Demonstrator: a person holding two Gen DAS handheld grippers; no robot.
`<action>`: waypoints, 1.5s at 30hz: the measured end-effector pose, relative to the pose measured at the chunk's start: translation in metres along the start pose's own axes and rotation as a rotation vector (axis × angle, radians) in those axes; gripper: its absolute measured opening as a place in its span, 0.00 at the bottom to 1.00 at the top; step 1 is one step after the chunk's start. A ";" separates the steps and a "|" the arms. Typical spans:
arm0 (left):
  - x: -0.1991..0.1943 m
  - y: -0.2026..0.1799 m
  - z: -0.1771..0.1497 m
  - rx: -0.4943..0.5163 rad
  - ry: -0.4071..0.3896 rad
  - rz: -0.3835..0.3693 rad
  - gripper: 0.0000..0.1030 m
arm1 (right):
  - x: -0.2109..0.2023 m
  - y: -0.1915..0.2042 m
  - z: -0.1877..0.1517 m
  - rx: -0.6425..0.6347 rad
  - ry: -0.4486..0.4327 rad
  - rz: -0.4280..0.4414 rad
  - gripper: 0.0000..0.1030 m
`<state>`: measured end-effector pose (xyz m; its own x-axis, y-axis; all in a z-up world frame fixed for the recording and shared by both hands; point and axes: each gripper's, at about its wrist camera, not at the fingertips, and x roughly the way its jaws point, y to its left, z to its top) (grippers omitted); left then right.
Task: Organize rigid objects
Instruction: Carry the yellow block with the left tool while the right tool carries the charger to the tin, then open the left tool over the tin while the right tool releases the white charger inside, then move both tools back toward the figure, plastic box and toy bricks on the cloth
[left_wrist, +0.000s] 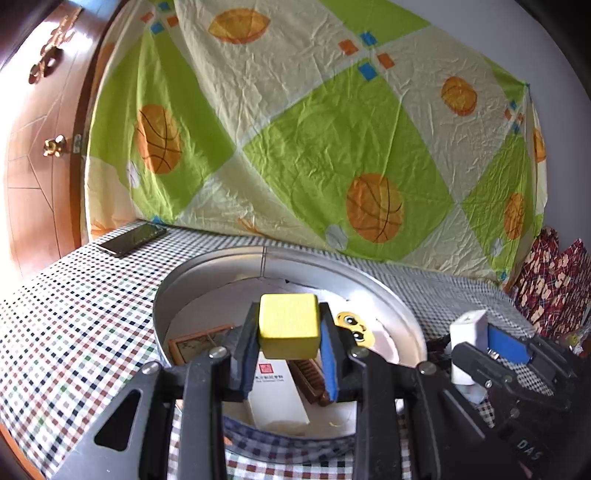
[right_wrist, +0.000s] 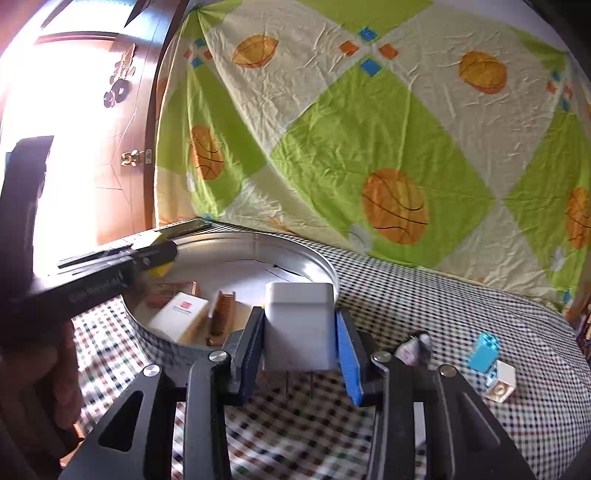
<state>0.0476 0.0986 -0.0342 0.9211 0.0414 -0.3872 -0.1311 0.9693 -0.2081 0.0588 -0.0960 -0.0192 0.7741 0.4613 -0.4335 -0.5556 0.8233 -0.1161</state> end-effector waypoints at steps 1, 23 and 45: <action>0.005 0.003 0.003 -0.003 0.017 -0.005 0.27 | 0.006 0.001 0.007 0.010 0.011 0.027 0.39; 0.061 0.037 0.031 0.048 0.161 0.166 0.82 | 0.091 -0.002 0.042 0.181 0.107 0.100 0.66; 0.007 -0.041 -0.017 0.058 0.098 0.070 0.98 | -0.010 -0.081 -0.018 0.149 0.082 -0.040 0.68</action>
<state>0.0535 0.0550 -0.0439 0.8698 0.0887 -0.4853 -0.1700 0.9774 -0.1259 0.0910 -0.1731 -0.0216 0.7640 0.4037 -0.5033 -0.4691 0.8831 -0.0037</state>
